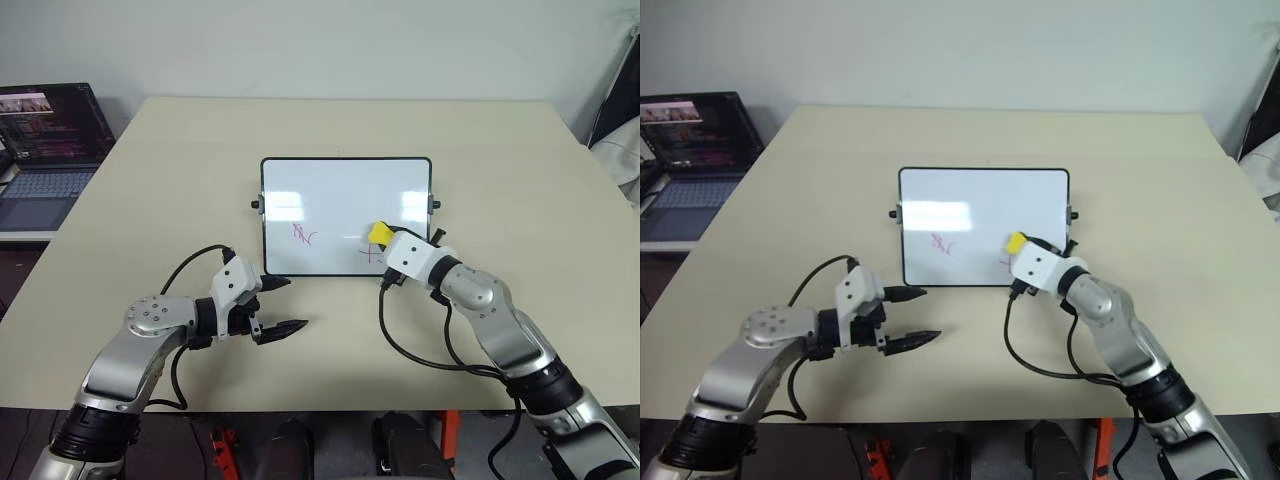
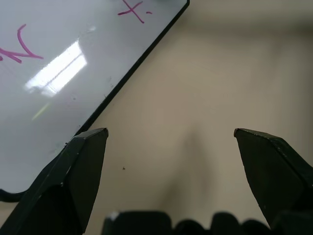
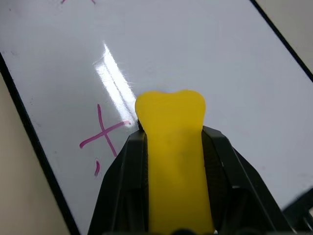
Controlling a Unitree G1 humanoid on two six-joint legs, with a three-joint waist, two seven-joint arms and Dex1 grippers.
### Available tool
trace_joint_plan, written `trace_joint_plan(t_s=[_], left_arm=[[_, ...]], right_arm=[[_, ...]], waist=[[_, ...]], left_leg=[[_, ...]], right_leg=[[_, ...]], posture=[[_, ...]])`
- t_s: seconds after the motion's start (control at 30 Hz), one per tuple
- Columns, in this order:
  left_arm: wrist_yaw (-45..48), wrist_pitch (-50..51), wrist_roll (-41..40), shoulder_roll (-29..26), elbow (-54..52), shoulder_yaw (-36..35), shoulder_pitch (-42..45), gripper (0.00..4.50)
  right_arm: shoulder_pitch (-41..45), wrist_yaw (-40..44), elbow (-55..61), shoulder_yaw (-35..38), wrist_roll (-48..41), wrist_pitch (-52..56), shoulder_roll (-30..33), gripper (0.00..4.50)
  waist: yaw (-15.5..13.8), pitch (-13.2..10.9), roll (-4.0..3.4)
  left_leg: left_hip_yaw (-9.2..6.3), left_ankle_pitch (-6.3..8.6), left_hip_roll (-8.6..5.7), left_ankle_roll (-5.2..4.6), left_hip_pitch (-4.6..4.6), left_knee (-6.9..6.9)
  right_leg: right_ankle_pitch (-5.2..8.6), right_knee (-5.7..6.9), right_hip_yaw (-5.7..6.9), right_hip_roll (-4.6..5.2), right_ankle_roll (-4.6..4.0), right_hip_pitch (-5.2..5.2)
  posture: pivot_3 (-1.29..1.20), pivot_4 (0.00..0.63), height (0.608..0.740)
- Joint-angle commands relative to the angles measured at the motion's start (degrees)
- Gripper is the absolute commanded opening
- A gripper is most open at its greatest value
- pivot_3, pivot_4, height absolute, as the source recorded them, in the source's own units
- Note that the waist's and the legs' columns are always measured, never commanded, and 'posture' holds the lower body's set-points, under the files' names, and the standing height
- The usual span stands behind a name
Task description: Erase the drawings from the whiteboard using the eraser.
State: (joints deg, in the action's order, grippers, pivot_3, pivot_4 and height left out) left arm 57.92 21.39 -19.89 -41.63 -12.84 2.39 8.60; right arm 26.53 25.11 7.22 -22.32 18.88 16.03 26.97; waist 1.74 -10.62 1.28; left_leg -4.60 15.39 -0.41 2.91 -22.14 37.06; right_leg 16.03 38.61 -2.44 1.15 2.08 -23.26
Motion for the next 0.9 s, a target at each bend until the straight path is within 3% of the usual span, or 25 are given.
trace_joint_plan(t_s=[0.03, 0.17, 0.4, 0.63, 0.9], left_arm=[[0.37, -1.86, 0.27, -0.23, -0.96, -0.32, -0.70, 4.50], [0.44, -2.26, 0.26, -0.20, -0.91, -0.63, -1.04, 4.50], [0.31, -2.15, 0.01, 0.13, -1.23, -0.37, -0.84, 4.50], [0.04, -0.68, -0.32, 0.58, -1.76, 0.21, 0.58, 4.50], [-0.30, 0.33, -0.56, 0.77, -2.54, 0.37, 0.94, 4.50]], right_arm=[[0.60, 5.56, -1.36, -2.50, 1.32, 1.22, 1.00, 1.12], [-0.06, 10.40, -1.07, -3.97, 1.80, 2.15, 2.53, 1.12], [4.01, -0.14, -5.12, 1.24, 4.71, 0.72, -0.95, 1.12], [0.74, 9.24, -1.78, -4.42, 3.41, -2.07, -0.10, 1.12], [3.25, 1.90, -6.18, 0.87, 7.54, 1.18, -0.72, 1.12]], waist=[[0.08, 0.02, 0.04], [0.10, 0.05, 0.07], [0.12, 0.04, 0.06], [0.12, 0.08, 0.13], [0.33, 0.09, 0.13]], left_leg=[[0.01, 0.00, 0.00, 0.00, 0.01, 0.00], [0.02, 0.00, 0.01, -0.01, 0.18, 0.04], [0.01, -0.19, 0.04, -0.02, 0.32, 0.13], [0.01, -0.31, 0.00, -0.08, 0.31, 0.11], [-0.03, -0.31, 0.00, -0.07, 0.32, 0.12]], right_leg=[[0.00, 0.01, -0.02, 0.00, 0.00, 0.00], [0.00, 0.15, -0.04, 0.01, 0.00, 0.10], [-0.09, 0.40, -0.04, -0.04, -0.14, 0.13], [-0.14, 0.40, 0.05, -0.06, -0.14, 0.19], [-0.15, 0.44, 0.00, -0.06, -0.14, 0.14]], posture=[[0.00, 0.150, 0.740], [0.00, 0.150, 0.740], [0.00, 0.150, 0.740], [0.00, 0.150, 0.740], [0.00, 0.150, 0.740]])
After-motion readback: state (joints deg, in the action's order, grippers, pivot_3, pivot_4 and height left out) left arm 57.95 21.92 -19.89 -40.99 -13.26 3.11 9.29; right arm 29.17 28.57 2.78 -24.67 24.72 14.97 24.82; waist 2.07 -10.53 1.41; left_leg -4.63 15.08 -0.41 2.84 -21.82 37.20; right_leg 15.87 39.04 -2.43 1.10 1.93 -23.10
